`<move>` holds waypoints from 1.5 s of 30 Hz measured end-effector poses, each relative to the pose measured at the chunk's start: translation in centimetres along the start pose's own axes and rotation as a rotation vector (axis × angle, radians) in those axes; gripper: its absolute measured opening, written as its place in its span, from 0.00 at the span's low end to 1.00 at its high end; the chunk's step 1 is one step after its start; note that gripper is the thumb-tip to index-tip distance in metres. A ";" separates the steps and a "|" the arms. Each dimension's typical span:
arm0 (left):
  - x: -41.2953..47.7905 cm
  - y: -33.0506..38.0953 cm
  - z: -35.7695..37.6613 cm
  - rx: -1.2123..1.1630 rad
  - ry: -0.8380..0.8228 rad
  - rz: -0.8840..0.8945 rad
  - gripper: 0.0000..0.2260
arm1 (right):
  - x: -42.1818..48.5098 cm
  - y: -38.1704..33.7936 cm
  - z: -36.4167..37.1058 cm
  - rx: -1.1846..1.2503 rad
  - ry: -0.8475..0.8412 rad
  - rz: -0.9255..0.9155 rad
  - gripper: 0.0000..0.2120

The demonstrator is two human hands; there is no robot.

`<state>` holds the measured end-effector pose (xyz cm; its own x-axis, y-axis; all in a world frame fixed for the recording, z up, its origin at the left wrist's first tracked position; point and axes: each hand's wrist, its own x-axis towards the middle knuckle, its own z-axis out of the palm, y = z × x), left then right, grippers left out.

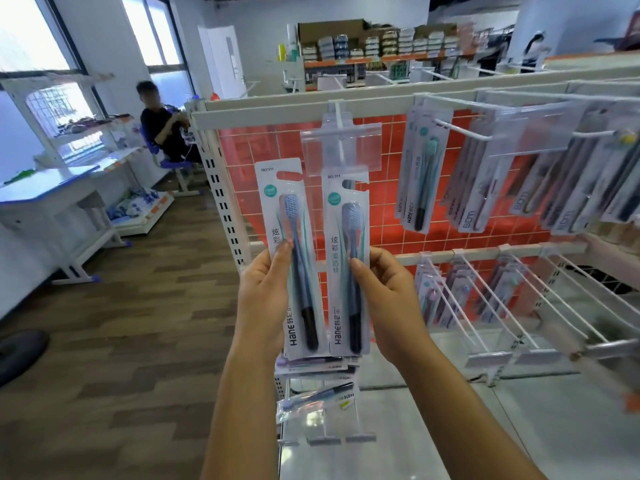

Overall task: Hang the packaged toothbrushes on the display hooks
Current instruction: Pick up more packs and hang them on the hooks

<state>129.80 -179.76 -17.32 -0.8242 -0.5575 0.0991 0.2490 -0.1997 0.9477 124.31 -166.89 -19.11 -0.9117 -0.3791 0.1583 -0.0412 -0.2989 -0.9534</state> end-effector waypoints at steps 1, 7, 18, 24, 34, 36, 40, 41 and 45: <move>0.0 0.1 0.0 0.006 0.012 0.012 0.13 | -0.1 -0.1 0.0 -0.004 -0.002 -0.002 0.05; -0.2 0.3 -0.1 0.023 0.036 0.047 0.13 | -0.7 -0.6 0.4 -0.042 -0.019 -0.068 0.03; -0.1 0.4 -0.1 0.033 0.007 0.033 0.12 | 0.7 -0.9 1.1 -0.087 0.069 -0.174 0.03; 0.1 0.2 -0.2 0.024 -0.019 0.011 0.12 | 1.7 -0.4 1.0 -0.140 0.088 -0.161 0.03; 0.7 -0.3 -0.4 0.048 -0.014 -0.023 0.12 | 2.8 0.3 1.2 -0.165 0.097 -0.184 0.03; 0.8 -0.4 -0.4 0.044 -0.014 -0.035 0.12 | 3.0 0.4 1.4 -0.166 0.116 -0.182 0.03; 1.0 -0.3 -0.3 0.049 -0.024 -0.042 0.12 | 4.0 0.7 1.4 -0.176 0.176 -0.170 0.04; 1.0 -0.2 -0.3 0.052 -0.026 -0.042 0.11 | 4.2 0.7 1.3 -0.189 0.181 -0.175 0.04; 1.3 -0.4 -0.2 0.065 -0.023 -0.052 0.11 | 5.4 1.2 1.3 -0.211 0.198 -0.186 0.05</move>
<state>128.76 -180.61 -17.61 -0.8469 -0.5289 0.0551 0.1725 -0.1751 0.9693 119.87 -170.43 -19.08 -0.9417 -0.1513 0.3006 -0.2785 -0.1514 -0.9484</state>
